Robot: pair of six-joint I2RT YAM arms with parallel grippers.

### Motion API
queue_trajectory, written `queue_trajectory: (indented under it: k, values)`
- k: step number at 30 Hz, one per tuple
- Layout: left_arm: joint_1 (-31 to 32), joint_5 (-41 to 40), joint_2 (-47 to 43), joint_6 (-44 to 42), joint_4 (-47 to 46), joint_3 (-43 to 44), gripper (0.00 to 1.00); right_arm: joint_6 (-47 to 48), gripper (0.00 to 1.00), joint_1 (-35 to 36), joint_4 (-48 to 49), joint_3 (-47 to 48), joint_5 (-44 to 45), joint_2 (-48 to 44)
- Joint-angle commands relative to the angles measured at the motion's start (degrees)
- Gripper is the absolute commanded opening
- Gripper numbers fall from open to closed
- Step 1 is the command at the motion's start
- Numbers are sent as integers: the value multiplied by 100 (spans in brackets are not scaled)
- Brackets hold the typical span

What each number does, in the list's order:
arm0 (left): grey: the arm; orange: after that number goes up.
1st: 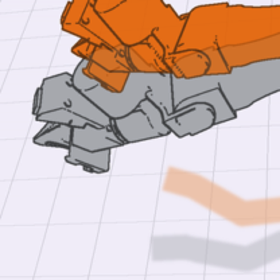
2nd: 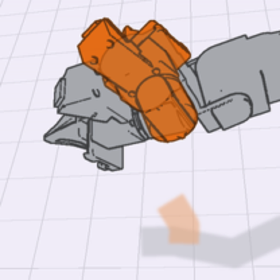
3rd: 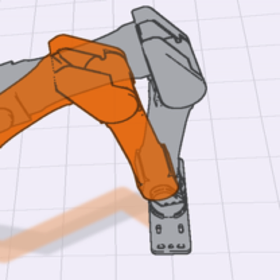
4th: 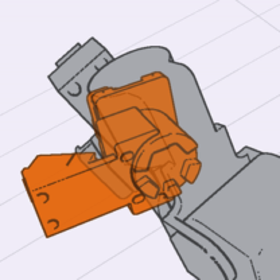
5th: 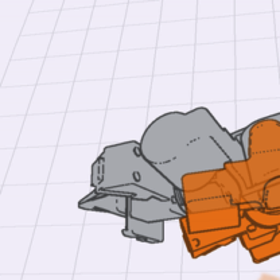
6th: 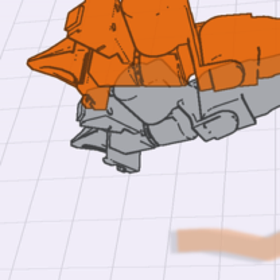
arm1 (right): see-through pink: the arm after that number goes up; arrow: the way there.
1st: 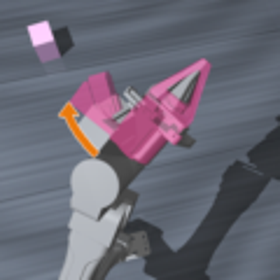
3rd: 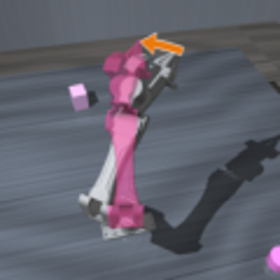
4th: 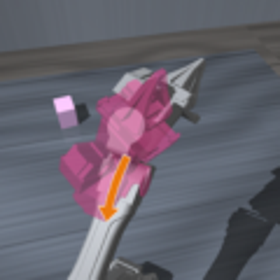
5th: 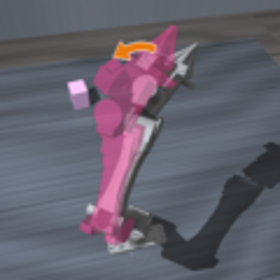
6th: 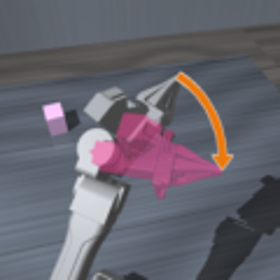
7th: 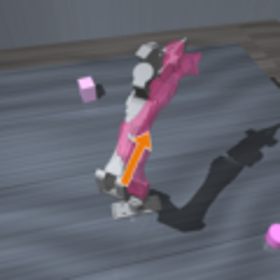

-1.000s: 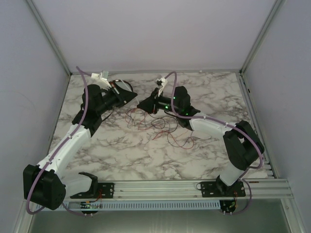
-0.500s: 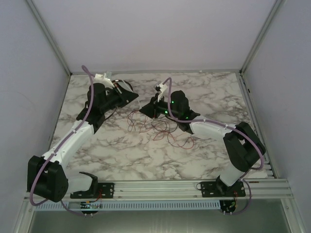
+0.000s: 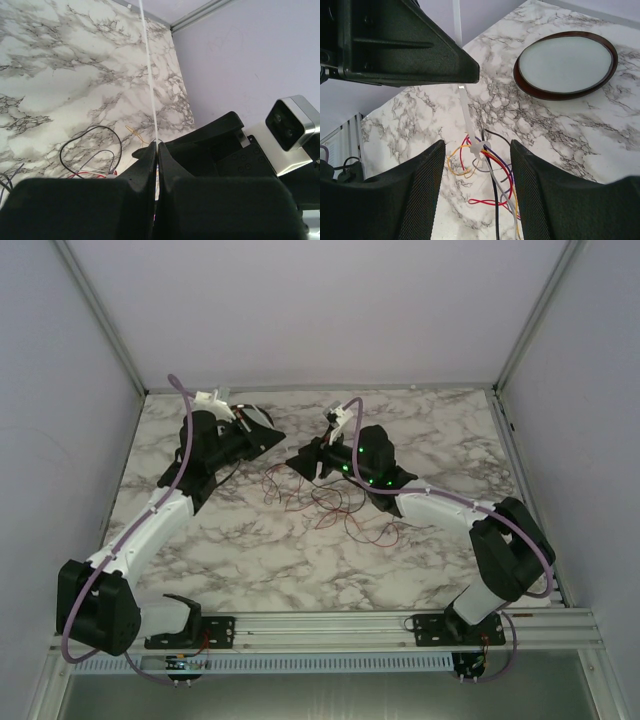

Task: Zip-tie the wires
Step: Adjust the cable at the center of the board.

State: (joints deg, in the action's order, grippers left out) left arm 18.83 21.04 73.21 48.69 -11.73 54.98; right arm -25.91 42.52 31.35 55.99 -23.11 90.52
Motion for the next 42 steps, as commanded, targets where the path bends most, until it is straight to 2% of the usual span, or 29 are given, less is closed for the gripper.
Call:
queue_trajectory:
  k: [1,6,14,22,34,42]
  values:
    - [7,114,-206,61,-190,-43,0,-75,54,-18,245,227,-77,75]
    - [15,136,-228,77,-200,-31,0,25,43,37,-46,402,-167,220]
    - [26,155,-227,105,-217,-37,0,66,26,55,41,423,-167,233]
    - [40,130,-212,97,-221,-72,0,174,14,108,46,389,-173,202]
    - [-8,144,211,-184,131,899,0,787,9,341,-800,75,390,-28]
    - [-75,163,376,-252,177,1103,0,855,8,418,-985,-118,515,-97]
